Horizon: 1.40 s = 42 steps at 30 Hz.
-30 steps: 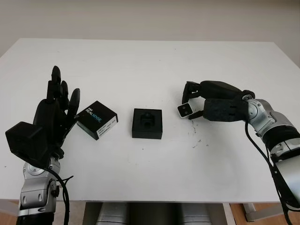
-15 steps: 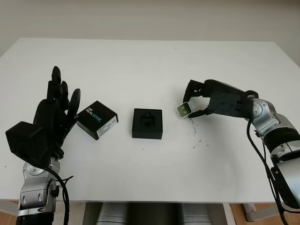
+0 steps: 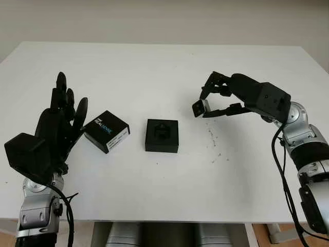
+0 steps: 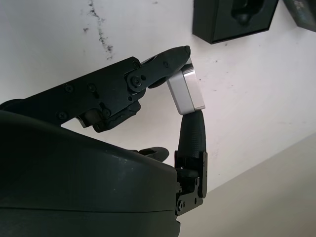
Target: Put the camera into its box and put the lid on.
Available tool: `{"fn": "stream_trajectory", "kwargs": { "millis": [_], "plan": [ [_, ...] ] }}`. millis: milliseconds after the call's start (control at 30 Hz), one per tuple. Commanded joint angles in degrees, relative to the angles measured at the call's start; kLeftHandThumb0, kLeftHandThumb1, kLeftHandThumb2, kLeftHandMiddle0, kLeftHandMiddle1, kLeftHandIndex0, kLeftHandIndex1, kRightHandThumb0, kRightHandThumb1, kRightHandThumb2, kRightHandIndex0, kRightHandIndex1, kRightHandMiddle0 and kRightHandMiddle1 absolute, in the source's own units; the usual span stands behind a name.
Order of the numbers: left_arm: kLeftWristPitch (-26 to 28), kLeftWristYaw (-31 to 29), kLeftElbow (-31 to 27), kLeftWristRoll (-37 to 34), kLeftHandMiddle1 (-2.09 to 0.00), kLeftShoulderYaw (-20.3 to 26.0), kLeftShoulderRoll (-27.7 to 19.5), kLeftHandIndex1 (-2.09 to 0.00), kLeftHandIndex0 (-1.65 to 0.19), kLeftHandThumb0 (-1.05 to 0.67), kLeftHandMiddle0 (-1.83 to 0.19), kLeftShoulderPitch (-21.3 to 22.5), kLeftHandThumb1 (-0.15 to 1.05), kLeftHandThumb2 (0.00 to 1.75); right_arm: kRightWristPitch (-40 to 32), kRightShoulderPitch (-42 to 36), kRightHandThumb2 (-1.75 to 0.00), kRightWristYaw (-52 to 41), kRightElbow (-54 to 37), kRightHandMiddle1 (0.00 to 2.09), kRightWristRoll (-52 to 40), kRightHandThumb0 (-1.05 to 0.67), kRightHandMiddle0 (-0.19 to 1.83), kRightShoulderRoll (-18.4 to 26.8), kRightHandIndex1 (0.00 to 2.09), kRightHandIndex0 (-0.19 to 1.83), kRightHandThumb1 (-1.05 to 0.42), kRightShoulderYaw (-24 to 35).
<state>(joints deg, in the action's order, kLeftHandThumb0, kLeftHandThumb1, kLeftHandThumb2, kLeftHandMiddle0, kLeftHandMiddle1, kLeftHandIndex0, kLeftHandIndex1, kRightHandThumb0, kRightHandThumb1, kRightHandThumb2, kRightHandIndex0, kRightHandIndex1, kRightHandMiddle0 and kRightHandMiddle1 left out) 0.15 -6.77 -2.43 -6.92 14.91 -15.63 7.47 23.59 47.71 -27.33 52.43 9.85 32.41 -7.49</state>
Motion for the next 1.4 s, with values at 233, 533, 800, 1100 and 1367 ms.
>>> {"fn": "stream_trajectory", "kwargs": {
  "millis": [233, 533, 800, 1100, 1367],
  "plan": [
    [-0.3, 0.1, -0.5, 0.2, -0.06, 0.4, -0.5, -0.06, 0.14, -0.69, 0.13, -0.5, 1.05, 0.44, -12.2, -5.3, -0.06, -4.5, -11.8, 1.85, -11.5, -0.39, 0.24, -5.4, 0.0, 0.24, -0.96, 6.4],
    [-0.3, -0.1, -0.5, -0.4, -0.05, 0.6, -0.4, -0.05, 0.15, -0.69, 0.14, -0.7, 1.05, 0.43, -19.8, -11.9, -0.06, -4.0, -22.8, 1.89, -17.6, -0.39, 0.22, -13.2, 0.01, 0.13, -0.98, 8.0],
    [0.0, 0.0, -0.9, -0.3, -0.06, 0.6, -0.5, -0.06, 0.14, -0.69, 0.13, -1.0, 1.05, 0.43, -21.7, -13.5, -0.05, -4.1, -23.9, 1.91, -18.0, -0.42, 0.27, -17.2, 0.02, 0.14, -0.96, 7.2],
    [0.2, 0.4, -1.2, -0.2, -0.06, 0.6, -0.2, -0.06, 0.13, -0.69, 0.12, -1.0, 1.05, 0.43, -21.7, -12.1, -0.05, -4.1, -19.6, 1.9, -16.2, -0.41, 0.29, -19.2, 0.04, 0.15, -0.95, 5.9],
    [0.4, 0.4, -1.4, -0.4, -0.05, 0.5, 0.0, -0.06, 0.14, -0.69, 0.12, -1.3, 1.05, 0.42, -19.7, -9.7, -0.05, -2.3, -13.7, 1.9, -13.7, -0.39, 0.25, -20.4, 0.04, 0.14, -0.96, 5.3]
  ]
}}
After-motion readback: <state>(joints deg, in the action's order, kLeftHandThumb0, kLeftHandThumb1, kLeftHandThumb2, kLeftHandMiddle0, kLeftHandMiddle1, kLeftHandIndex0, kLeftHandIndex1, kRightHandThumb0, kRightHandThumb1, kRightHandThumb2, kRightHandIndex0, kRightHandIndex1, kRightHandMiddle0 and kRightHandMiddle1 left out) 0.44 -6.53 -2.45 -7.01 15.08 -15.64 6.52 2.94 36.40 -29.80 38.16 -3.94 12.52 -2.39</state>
